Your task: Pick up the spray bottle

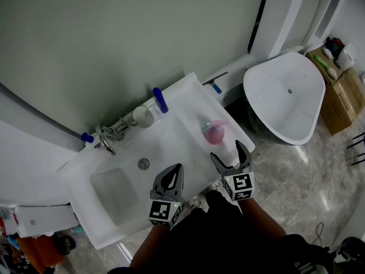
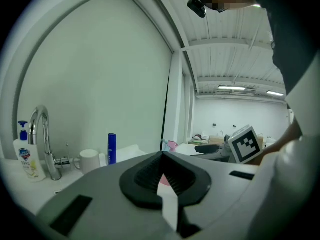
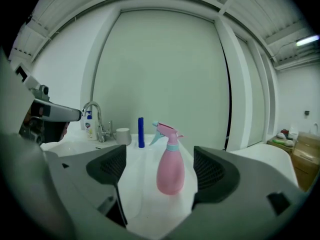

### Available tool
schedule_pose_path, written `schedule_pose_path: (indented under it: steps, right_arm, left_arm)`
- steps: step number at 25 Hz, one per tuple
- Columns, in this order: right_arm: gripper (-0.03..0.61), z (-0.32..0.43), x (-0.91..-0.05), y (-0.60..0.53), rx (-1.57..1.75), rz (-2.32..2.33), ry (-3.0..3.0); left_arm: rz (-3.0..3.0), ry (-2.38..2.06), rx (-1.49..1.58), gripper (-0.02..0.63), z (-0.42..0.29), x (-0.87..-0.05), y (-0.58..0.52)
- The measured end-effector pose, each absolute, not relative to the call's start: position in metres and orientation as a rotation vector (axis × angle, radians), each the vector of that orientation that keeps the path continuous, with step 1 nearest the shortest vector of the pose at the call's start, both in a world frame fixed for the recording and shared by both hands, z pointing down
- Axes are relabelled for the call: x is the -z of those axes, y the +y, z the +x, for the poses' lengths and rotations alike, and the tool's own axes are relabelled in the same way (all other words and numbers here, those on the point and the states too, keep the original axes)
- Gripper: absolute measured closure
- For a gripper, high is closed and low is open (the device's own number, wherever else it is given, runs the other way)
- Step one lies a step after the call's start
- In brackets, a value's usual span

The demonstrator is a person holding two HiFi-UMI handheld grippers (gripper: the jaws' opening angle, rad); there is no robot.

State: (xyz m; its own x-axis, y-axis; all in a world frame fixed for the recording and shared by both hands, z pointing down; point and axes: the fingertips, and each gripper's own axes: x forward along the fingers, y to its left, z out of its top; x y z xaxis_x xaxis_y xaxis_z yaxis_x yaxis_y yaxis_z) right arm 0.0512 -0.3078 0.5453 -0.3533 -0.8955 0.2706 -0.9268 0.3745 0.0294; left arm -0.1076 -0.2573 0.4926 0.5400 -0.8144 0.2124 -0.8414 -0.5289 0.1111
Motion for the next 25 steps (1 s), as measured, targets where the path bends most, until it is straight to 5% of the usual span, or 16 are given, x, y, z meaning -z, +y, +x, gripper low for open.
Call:
schedule_pose_path:
  steps: [25]
  right_arm:
    - [0.277, 0.037, -0.585, -0.391, -0.238, 1.498, -2.359]
  left_arm:
    - [2.455, -1.529, -0.189, 0.618, -0.12, -0.504, -0.319]
